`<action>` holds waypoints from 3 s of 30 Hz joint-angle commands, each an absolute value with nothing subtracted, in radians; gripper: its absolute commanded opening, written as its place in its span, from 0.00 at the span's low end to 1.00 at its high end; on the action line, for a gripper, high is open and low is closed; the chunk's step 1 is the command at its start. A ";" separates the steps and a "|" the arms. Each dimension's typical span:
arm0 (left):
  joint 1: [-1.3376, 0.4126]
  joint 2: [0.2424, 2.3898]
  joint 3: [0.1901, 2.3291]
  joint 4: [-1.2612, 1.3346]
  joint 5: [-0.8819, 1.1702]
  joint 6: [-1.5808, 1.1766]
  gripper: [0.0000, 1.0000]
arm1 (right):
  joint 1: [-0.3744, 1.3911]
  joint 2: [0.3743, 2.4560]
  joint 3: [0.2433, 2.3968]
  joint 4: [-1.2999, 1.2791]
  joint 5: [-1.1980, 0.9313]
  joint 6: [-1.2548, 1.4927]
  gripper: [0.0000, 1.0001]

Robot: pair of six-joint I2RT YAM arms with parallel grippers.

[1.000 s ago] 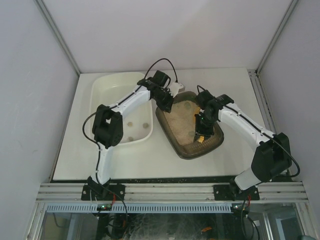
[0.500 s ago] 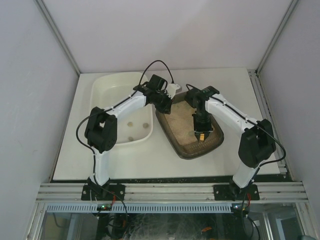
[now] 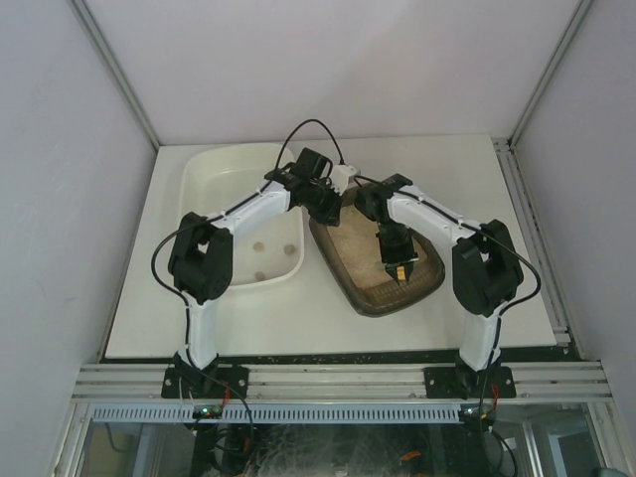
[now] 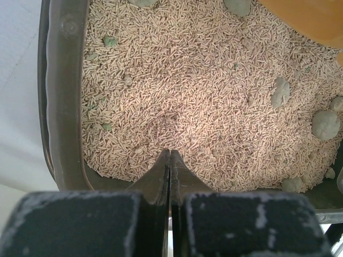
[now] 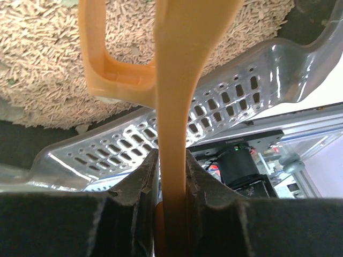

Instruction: Clean the litter box

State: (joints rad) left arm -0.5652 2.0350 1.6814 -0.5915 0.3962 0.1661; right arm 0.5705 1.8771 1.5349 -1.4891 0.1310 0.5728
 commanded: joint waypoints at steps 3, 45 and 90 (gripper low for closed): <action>-0.560 1.989 1.679 -0.587 0.377 0.141 0.00 | 0.571 1.904 1.580 -1.516 0.250 0.551 0.00; -0.532 1.986 1.655 -0.606 0.355 0.105 0.00 | 0.418 1.683 1.141 -0.799 -0.385 0.640 0.00; -0.539 2.103 1.862 -0.691 0.321 0.154 1.00 | 0.360 1.169 0.616 -0.297 -0.662 0.819 0.00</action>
State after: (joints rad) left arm -0.5564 2.0640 1.8179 -0.6678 0.4099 0.0723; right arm 0.3614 1.2362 0.6395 -0.4122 -0.6159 0.7723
